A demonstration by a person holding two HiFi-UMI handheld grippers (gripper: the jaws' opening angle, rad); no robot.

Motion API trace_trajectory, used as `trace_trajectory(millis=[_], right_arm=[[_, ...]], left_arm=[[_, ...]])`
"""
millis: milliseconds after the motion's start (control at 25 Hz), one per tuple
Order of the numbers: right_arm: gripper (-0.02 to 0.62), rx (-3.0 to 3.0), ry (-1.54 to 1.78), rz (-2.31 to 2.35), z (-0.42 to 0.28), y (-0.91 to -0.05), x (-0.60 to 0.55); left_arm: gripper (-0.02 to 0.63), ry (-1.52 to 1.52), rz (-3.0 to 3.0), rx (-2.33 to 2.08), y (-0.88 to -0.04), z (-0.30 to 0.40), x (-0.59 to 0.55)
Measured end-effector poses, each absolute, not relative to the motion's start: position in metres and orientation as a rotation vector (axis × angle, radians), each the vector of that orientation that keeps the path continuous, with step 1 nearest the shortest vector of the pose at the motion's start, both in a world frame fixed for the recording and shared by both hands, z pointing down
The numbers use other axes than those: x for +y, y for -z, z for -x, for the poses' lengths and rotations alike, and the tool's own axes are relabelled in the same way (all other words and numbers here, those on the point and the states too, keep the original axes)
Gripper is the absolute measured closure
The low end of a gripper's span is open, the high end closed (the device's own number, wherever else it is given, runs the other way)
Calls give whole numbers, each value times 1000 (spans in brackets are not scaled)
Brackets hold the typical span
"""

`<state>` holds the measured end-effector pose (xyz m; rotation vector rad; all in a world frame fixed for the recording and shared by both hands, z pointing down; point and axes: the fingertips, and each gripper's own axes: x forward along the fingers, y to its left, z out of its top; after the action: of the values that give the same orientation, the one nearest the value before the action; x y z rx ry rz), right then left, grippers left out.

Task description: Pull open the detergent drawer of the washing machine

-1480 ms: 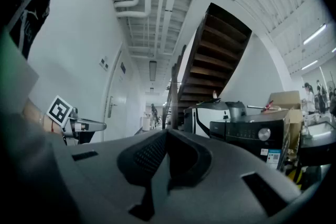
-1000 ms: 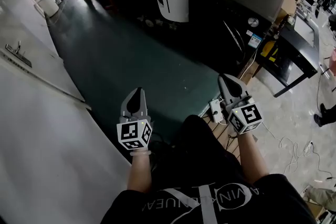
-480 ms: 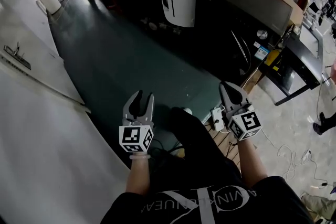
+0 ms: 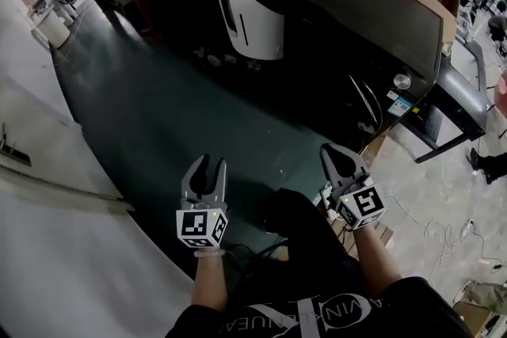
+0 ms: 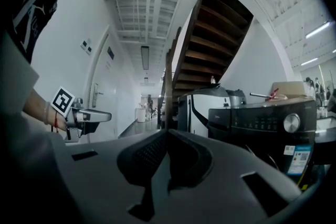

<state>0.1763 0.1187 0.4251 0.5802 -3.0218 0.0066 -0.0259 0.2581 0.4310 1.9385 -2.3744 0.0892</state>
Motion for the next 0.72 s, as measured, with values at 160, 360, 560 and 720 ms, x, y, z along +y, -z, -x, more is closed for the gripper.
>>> trace_trajectory(millis=[160,360,560,720], right_arm=[[583,-2995,-17,-638,-142,-419,73],[583,-2947,-26,-753,-108,-408,18],[583,-2903,-42,-773,-77,-394,-19],[583,-2898,-61,-770,-66,-379,-31]], left_arm=[[474,-106,-1999,-2311,-423,60,198],[474,-118,-2081,-2235,-405,100,125],[474,-151,-2144,-2156,-386,121,68],[474,-178,-2183,-2117,-371,123,39]])
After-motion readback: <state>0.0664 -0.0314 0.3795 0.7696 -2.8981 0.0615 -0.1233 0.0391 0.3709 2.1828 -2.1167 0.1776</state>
